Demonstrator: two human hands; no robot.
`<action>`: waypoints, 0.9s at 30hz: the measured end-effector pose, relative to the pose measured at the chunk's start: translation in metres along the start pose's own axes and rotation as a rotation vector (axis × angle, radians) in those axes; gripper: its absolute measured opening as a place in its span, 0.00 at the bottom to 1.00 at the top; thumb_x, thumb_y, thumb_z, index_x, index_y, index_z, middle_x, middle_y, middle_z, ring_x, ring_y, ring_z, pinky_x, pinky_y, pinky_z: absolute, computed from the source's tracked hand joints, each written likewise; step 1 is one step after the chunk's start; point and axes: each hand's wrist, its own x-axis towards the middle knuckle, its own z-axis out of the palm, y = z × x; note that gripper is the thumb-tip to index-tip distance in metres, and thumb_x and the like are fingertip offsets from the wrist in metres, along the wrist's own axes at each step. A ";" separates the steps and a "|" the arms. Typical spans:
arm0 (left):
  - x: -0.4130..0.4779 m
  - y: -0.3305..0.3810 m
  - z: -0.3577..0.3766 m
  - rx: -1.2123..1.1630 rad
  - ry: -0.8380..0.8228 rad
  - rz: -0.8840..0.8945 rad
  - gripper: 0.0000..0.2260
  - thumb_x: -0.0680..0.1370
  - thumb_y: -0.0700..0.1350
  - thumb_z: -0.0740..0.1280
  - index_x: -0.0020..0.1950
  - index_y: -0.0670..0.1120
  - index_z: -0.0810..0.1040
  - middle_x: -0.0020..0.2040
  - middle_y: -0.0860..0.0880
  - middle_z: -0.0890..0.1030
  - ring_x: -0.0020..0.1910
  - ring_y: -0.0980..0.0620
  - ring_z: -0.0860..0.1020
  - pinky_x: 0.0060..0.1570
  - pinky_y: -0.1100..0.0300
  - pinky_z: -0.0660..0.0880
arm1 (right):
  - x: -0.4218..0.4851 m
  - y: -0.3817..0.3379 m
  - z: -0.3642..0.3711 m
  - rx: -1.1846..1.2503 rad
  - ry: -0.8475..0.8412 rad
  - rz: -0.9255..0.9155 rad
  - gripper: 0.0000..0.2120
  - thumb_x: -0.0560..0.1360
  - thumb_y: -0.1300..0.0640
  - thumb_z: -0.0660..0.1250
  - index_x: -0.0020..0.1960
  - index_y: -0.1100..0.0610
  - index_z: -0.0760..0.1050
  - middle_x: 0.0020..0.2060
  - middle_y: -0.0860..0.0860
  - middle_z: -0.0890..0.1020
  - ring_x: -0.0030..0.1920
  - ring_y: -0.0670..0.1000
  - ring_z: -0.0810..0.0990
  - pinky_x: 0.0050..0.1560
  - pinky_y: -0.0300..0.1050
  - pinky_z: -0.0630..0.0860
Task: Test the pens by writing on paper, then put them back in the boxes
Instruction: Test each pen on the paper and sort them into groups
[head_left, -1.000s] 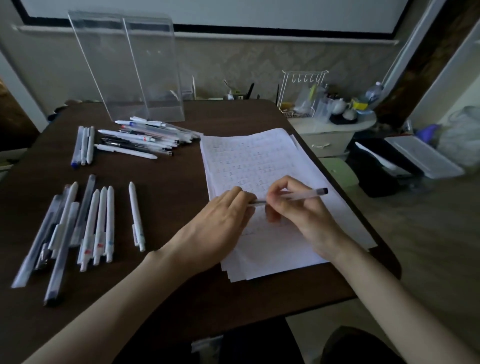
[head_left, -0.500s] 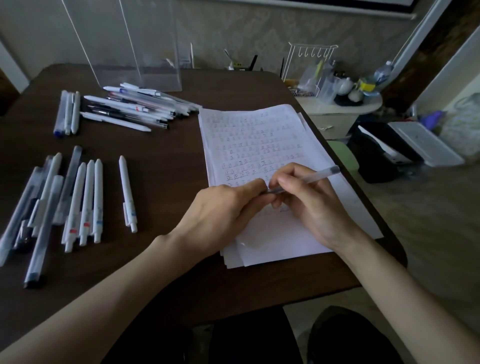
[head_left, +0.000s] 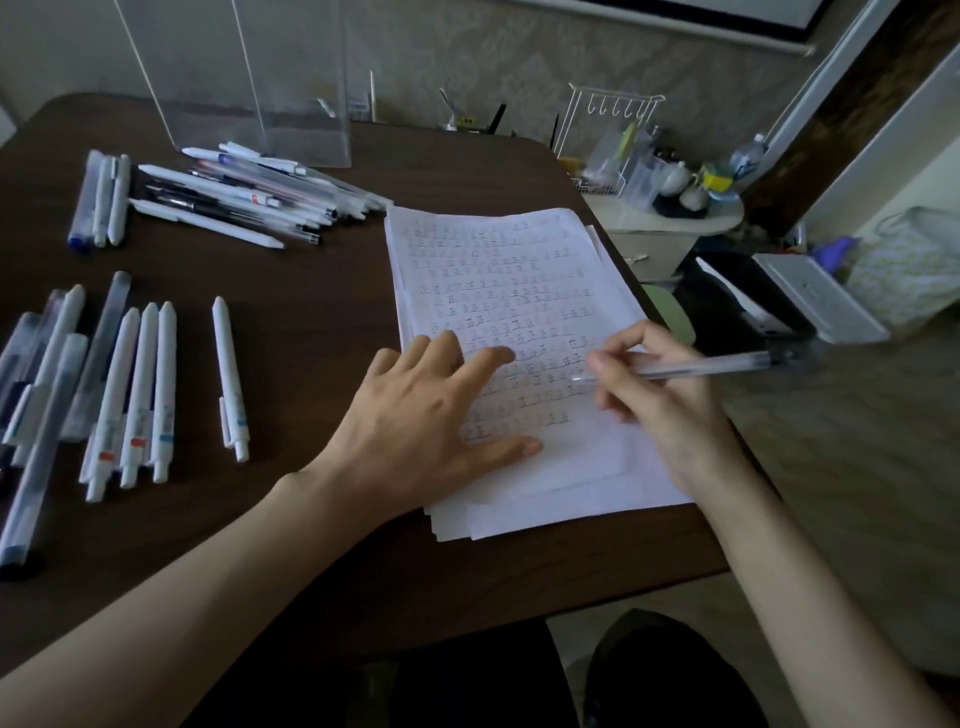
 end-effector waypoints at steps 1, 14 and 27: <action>0.000 -0.002 0.002 0.019 -0.009 -0.004 0.34 0.69 0.74 0.48 0.69 0.58 0.66 0.50 0.54 0.66 0.49 0.55 0.66 0.50 0.58 0.61 | -0.002 0.002 0.002 -0.026 -0.017 0.001 0.11 0.72 0.56 0.71 0.37 0.60 0.72 0.26 0.50 0.76 0.28 0.46 0.74 0.30 0.37 0.70; -0.002 -0.002 0.003 0.014 0.007 -0.047 0.32 0.70 0.72 0.49 0.66 0.59 0.72 0.47 0.52 0.66 0.46 0.56 0.62 0.49 0.57 0.59 | -0.003 0.008 0.006 -0.135 0.039 -0.023 0.14 0.70 0.61 0.63 0.31 0.61 0.60 0.23 0.54 0.66 0.23 0.46 0.66 0.26 0.38 0.66; -0.001 -0.001 0.000 0.002 -0.022 -0.068 0.33 0.68 0.73 0.48 0.67 0.60 0.70 0.48 0.53 0.64 0.47 0.57 0.61 0.51 0.58 0.57 | -0.004 0.006 0.006 -0.133 0.056 -0.011 0.12 0.68 0.62 0.62 0.31 0.61 0.59 0.23 0.54 0.62 0.23 0.46 0.62 0.23 0.38 0.62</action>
